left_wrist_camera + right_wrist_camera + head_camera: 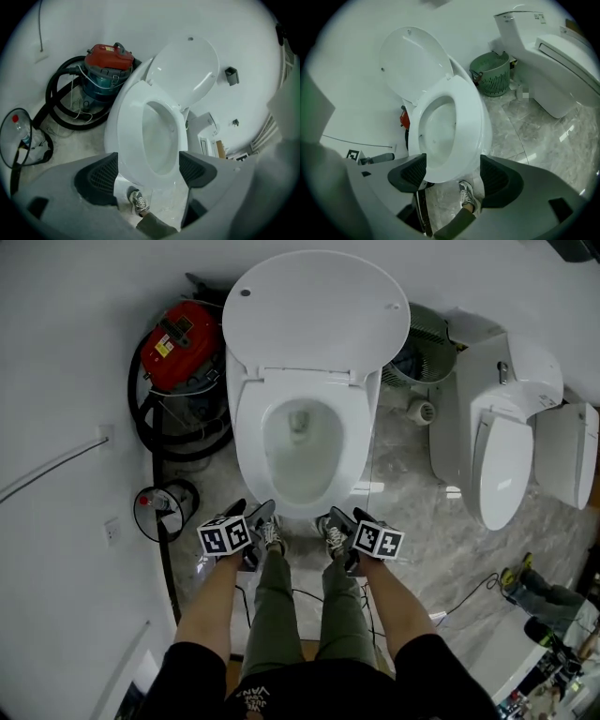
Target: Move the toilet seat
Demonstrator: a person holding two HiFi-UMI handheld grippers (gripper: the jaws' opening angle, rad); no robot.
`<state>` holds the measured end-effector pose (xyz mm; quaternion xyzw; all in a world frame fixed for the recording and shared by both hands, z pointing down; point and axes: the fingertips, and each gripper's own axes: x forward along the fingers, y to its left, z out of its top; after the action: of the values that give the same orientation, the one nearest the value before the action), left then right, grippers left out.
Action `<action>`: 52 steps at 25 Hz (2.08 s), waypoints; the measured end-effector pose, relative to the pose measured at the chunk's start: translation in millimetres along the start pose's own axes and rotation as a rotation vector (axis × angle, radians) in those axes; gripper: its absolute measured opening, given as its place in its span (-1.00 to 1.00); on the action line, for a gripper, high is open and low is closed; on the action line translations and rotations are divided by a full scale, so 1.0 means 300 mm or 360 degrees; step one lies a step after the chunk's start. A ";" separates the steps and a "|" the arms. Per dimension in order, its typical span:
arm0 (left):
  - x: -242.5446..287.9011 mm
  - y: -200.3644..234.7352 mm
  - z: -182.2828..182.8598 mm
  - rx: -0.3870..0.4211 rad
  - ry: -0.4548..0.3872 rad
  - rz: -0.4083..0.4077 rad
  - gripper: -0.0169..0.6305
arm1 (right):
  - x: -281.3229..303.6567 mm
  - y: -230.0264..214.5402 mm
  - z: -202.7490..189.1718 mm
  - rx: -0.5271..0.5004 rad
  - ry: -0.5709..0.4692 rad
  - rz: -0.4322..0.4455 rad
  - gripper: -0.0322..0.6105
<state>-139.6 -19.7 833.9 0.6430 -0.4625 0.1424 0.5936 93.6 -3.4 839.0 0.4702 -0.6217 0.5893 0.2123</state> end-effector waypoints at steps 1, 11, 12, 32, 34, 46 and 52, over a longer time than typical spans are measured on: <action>0.014 0.014 -0.003 -0.0023 0.0002 0.0008 0.31 | 0.014 -0.010 -0.002 0.0021 -0.0005 -0.0001 0.16; 0.132 0.074 -0.021 -0.0090 0.0019 0.0043 0.31 | 0.108 -0.072 -0.010 0.0208 -0.0072 0.0029 0.17; 0.142 0.080 -0.021 -0.0105 0.0018 0.0056 0.31 | 0.119 -0.075 -0.010 0.0212 -0.0072 0.0028 0.17; 0.175 0.092 -0.038 -0.0148 -0.0006 0.0020 0.16 | 0.200 -0.076 -0.025 0.0282 -0.0106 -0.0006 0.18; 0.174 0.093 -0.034 -0.0150 -0.0023 0.0015 0.16 | 0.206 -0.075 -0.021 0.0314 -0.0128 -0.0014 0.18; 0.158 0.088 -0.023 -0.0231 -0.0034 -0.0075 0.06 | 0.200 -0.052 -0.018 0.0310 -0.0141 -0.0097 0.27; 0.106 0.064 -0.012 -0.0211 -0.0075 -0.0104 -0.03 | 0.138 -0.017 -0.012 0.0358 -0.0239 -0.0072 0.02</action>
<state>-136.2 -27.5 870.1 0.6202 -0.4634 0.0770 0.6282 77.5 -13.2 876.5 0.5477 -0.5551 0.6136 0.1245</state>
